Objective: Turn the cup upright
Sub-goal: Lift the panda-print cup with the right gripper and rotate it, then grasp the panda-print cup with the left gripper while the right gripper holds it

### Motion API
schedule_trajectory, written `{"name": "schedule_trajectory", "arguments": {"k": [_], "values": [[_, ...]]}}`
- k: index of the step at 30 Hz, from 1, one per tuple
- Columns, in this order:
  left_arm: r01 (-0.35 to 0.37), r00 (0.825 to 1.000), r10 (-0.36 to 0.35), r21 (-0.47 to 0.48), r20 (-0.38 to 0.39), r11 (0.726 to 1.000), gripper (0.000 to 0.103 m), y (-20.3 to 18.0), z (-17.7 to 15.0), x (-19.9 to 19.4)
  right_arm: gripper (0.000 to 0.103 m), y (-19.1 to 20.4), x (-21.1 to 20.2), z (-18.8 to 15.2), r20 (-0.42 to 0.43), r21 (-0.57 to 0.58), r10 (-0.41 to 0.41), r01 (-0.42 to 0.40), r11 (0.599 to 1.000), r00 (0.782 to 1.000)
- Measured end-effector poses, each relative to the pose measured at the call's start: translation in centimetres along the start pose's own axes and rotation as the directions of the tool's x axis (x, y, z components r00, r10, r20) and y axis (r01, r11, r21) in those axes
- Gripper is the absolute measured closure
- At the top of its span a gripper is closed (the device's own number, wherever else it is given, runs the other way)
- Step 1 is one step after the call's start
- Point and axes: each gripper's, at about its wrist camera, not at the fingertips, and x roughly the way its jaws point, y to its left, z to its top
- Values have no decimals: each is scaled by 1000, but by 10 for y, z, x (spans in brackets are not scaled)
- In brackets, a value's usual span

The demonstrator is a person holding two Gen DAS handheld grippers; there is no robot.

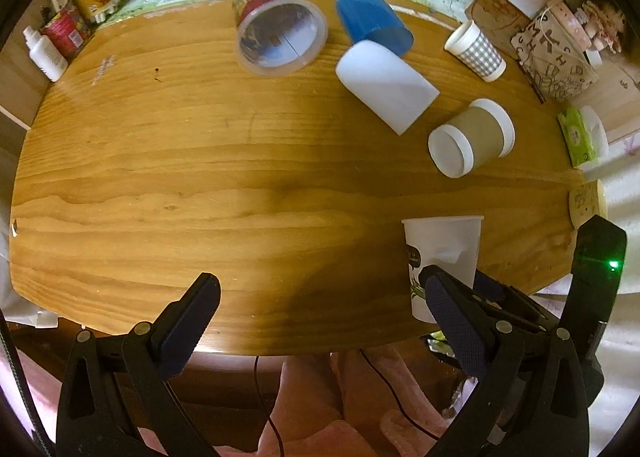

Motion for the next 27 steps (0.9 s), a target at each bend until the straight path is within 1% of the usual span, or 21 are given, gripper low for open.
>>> {"name": "schedule_trajectory", "arguments": {"k": [3,12,16,21,27], "values": [[-2,1000,2,0,-25,1000,1,-4,1,5,27,-2,-3,0,-9,-6,0,0,1000,1000],[21,996,-23,-26,-83,999,1,-18,5,18,26,-10,-13,3,-64,-46,-7,4,999,998],[56,993,-60,-41,-103,998,1,-28,8,22,26,-13,-17,5,-103,-90,5,-14,996,995],[71,989,-78,-59,-129,996,1,-45,14,31,26,-15,-20,6,-150,-149,11,-33,988,989],[88,981,-100,-77,-168,993,1,-63,22,46,26,-18,-24,10,-182,-211,24,-63,976,983]]}}
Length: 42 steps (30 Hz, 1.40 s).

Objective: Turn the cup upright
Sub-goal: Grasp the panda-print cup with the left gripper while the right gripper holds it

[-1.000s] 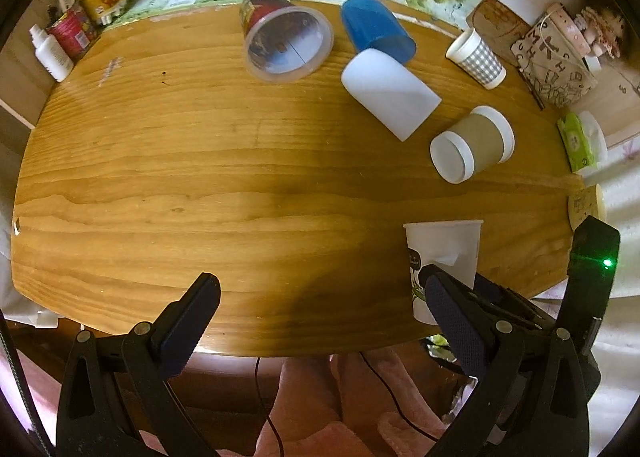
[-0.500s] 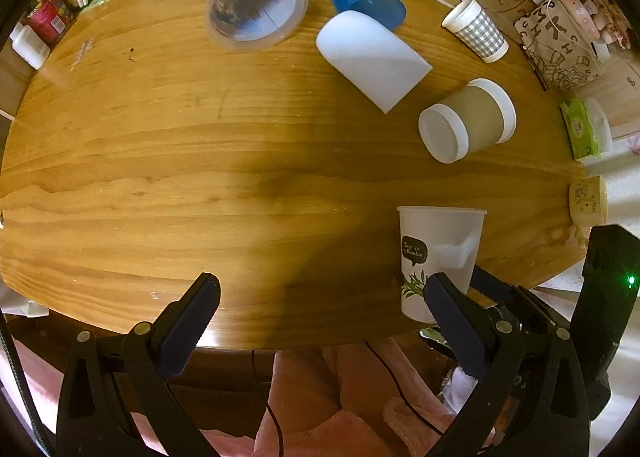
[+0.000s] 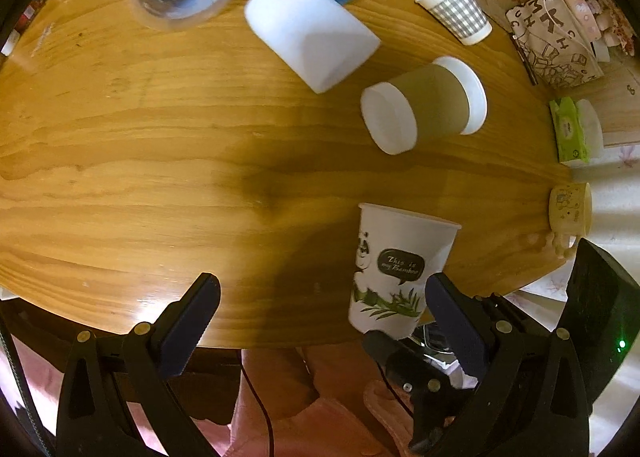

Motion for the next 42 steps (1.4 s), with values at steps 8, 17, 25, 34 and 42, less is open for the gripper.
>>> {"name": "schedule_trajectory", "arguments": {"k": [8,17,25,34,42], "values": [[3,999,-4,-35,-38,999,1,-11,5,16,26,-12,-8,7,-19,-58,13,-14,998,1000],[45,996,-50,-67,-76,997,1,-26,10,33,26,-29,-14,11,-39,-63,20,-23,998,999],[98,989,-108,-104,-100,990,1,-41,14,44,26,-51,-21,18,-56,-46,8,-11,999,998],[133,979,-153,-152,-132,979,1,-54,17,56,26,-89,-37,21,-52,13,-4,5,1000,999],[143,973,-171,-179,-153,973,4,-68,17,65,26,-116,-51,26,-50,61,-10,13,998,999]]}}
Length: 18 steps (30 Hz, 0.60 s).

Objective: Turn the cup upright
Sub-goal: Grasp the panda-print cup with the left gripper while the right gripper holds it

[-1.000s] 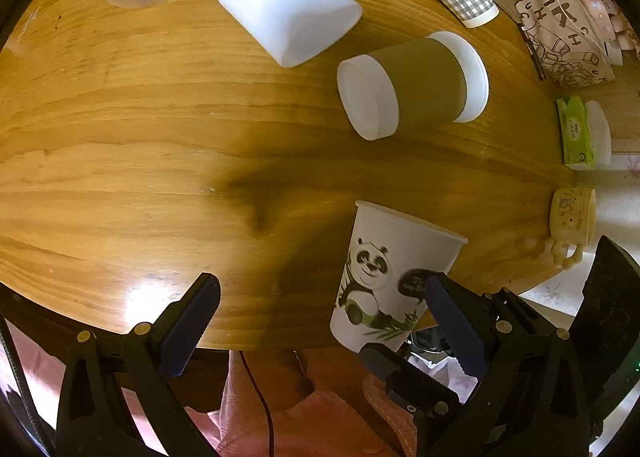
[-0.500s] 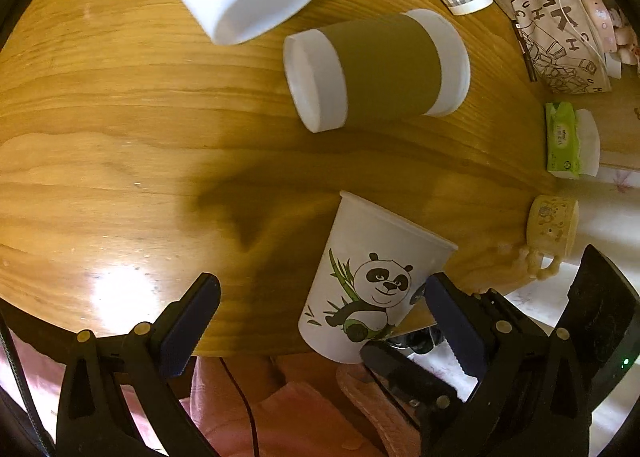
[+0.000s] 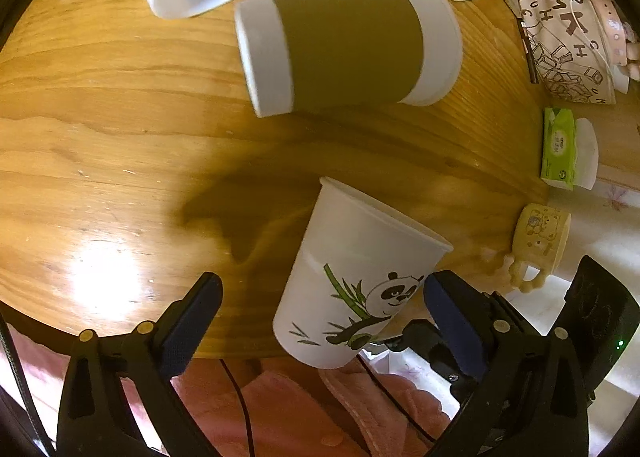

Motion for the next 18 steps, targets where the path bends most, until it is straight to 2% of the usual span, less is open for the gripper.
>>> {"name": "schedule_trajectory", "arguments": {"k": [6,10,15,18], "values": [[5,1000,-5,-5,-24,1000,8,-9,2,7,26,-6,-4,8,8,11,4,-5,1000,1000],[24,999,-25,-15,-41,1000,15,-11,5,10,26,-7,-5,13,8,10,5,-5,1000,1000],[14,999,-15,-20,-41,1000,19,-14,8,11,26,-14,-9,14,14,16,7,-8,1000,1000],[28,998,-29,-29,-51,999,29,-13,9,12,26,-16,-12,13,17,18,3,-4,1000,1000]]}}
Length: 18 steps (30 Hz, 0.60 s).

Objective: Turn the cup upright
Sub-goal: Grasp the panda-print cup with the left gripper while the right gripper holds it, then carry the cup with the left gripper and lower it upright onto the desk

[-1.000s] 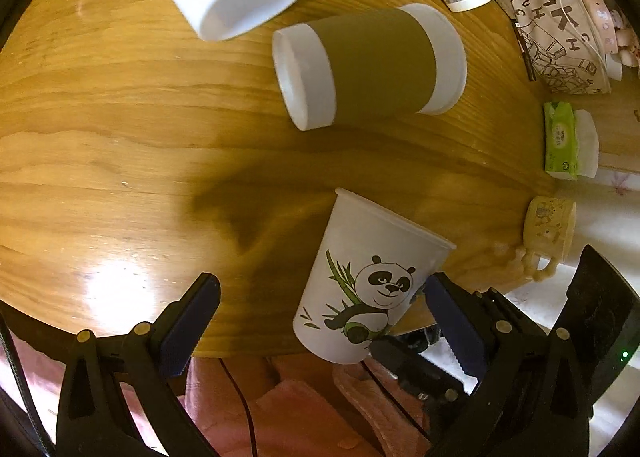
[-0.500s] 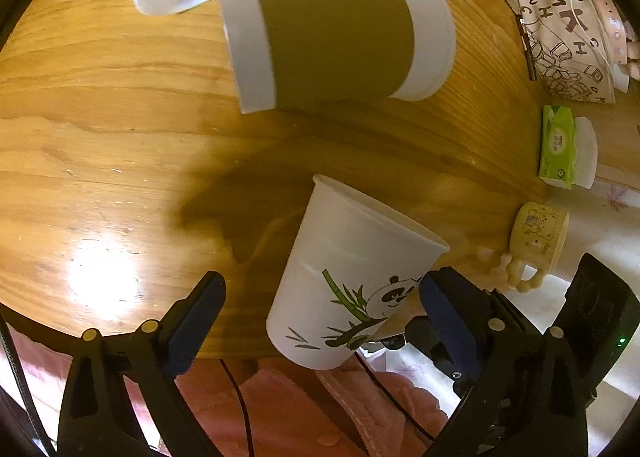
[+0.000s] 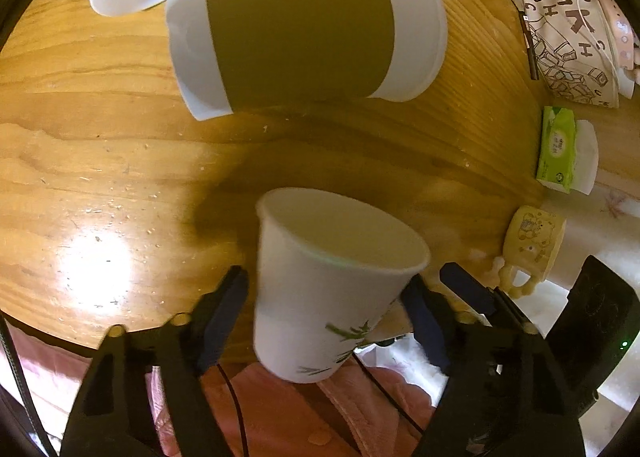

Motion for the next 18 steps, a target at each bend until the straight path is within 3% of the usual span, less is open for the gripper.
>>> {"name": "schedule_trajectory", "arguments": {"k": [18], "values": [[17,999,-17,2,30,1000,30,-1,3,-7,26,-3,-6,6,4,-10,-10,10,1000,1000]]}}
